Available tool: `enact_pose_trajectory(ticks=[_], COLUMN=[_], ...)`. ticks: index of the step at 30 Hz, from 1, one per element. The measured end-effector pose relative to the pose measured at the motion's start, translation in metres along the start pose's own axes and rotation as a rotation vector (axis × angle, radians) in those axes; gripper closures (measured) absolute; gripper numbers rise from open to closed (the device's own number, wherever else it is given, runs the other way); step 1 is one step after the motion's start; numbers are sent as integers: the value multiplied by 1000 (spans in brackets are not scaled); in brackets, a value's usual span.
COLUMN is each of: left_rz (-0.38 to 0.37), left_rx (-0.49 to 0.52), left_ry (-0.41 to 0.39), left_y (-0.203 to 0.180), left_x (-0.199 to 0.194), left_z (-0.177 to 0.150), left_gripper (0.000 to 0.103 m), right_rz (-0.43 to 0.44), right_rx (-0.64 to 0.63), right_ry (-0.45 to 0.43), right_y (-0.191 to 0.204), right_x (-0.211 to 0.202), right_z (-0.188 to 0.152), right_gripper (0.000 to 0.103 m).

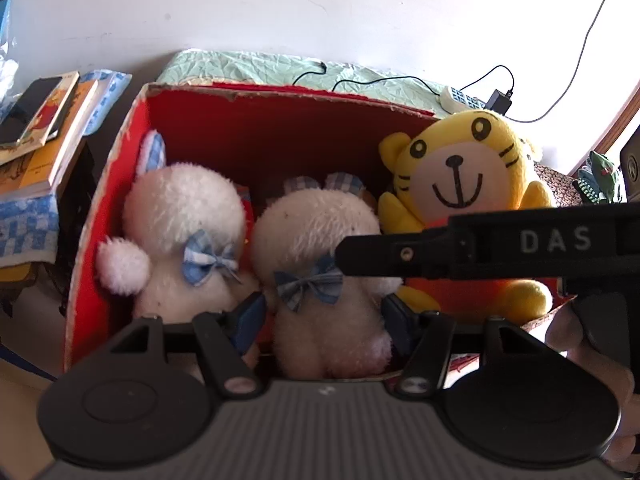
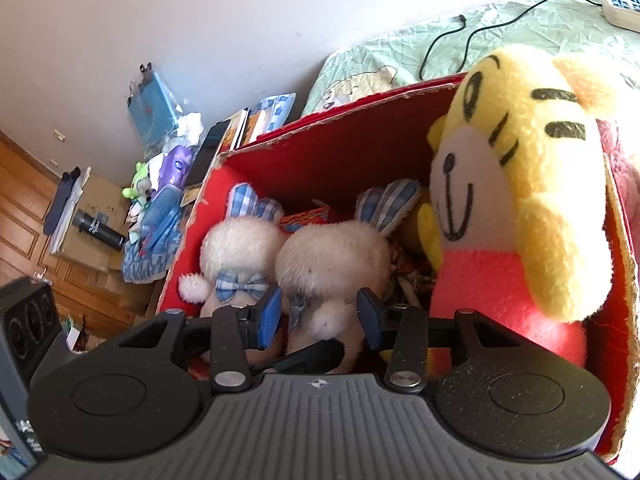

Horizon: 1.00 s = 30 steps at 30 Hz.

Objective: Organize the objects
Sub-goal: 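Lower the white plush into the box beside the bunny and open the right gripper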

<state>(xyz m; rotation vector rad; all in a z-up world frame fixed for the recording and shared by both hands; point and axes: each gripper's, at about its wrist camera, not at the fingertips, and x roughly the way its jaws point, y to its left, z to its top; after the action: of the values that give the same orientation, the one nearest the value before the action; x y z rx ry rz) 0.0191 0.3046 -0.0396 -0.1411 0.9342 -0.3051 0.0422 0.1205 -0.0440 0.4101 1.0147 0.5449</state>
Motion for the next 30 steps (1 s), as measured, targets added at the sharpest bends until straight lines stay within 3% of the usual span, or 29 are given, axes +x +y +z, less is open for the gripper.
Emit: enact_pose_trajectory(ticks=[13, 20, 30], left_rz=[38, 77, 157], left_rx=[-7, 13, 15], left_ry=[14, -9, -61], left_y=[-7, -23, -53], left_x=[-5, -14, -37], left_z=[2, 1, -8], left_gripper=[37, 25, 21], right_rz=[-7, -13, 36], right_rx=[-33, -55, -61], right_ry=[-14, -47, -74], right_y=[5, 4, -3], right_x=[-2, -21, -51], right_z=[-3, -8, -18], right_gripper=[61, 60, 60])
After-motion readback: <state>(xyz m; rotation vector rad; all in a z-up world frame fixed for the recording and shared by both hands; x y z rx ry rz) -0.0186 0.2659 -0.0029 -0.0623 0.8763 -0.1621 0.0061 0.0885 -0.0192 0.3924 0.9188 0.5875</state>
